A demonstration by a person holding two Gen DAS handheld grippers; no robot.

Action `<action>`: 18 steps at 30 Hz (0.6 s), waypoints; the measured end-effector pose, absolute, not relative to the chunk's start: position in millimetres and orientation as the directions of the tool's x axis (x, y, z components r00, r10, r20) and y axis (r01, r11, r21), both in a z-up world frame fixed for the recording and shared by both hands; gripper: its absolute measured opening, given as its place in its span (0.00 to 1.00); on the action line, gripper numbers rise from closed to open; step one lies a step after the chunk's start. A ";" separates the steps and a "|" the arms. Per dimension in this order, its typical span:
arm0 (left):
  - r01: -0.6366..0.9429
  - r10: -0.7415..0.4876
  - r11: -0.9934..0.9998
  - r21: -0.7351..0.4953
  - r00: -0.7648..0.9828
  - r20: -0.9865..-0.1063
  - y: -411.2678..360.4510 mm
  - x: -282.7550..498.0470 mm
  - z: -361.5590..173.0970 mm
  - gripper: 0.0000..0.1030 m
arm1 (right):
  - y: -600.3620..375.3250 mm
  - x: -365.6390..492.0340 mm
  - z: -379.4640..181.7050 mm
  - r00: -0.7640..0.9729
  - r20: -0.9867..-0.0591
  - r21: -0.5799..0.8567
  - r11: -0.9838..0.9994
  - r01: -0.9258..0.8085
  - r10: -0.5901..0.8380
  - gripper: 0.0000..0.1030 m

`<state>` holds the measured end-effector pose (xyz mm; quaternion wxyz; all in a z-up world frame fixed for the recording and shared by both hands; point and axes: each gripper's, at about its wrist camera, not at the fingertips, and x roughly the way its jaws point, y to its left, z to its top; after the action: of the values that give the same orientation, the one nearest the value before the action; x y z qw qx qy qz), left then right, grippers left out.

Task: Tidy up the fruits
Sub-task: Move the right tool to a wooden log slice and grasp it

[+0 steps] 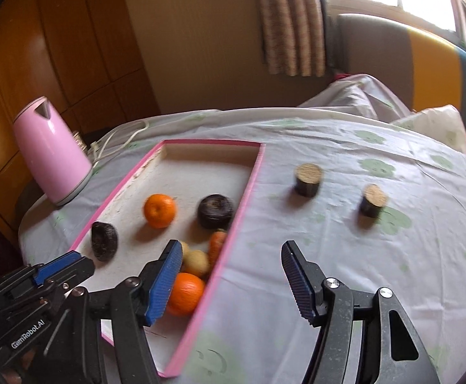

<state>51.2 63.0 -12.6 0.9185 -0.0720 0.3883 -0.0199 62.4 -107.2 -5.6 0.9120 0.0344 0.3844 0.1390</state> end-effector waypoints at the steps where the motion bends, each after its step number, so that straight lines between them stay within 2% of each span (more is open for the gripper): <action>1: -0.007 -0.098 0.990 -0.144 0.696 -0.711 58.4 52.7 -12.5 0.24 | -115.8 63.0 -7.1 0.669 -0.695 0.171 0.964 -0.202 0.263 0.63; 11: 0.116 -0.162 0.987 -0.114 0.676 -0.719 10.9 68.6 -10.4 0.24 | -188.6 69.8 -20.0 0.683 -0.720 0.154 0.988 -0.011 0.120 0.62; 14: 0.145 -0.183 0.983 -0.115 0.669 -0.721 -1.2 76.3 -8.7 0.24 | -201.1 76.5 -22.9 0.681 -0.727 0.140 0.990 0.022 0.088 0.55; 18: 0.175 -0.203 0.978 -0.115 0.654 -0.729 -14.9 91.1 -6.3 0.24 | -210.0 95.5 -26.7 0.672 -0.737 0.127 0.991 0.038 0.069 0.55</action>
<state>91.1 -14.9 -6.3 0.9092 -0.0174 0.4027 -0.1038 95.5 -210.0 -26.7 0.9120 0.0658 0.4048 0.0087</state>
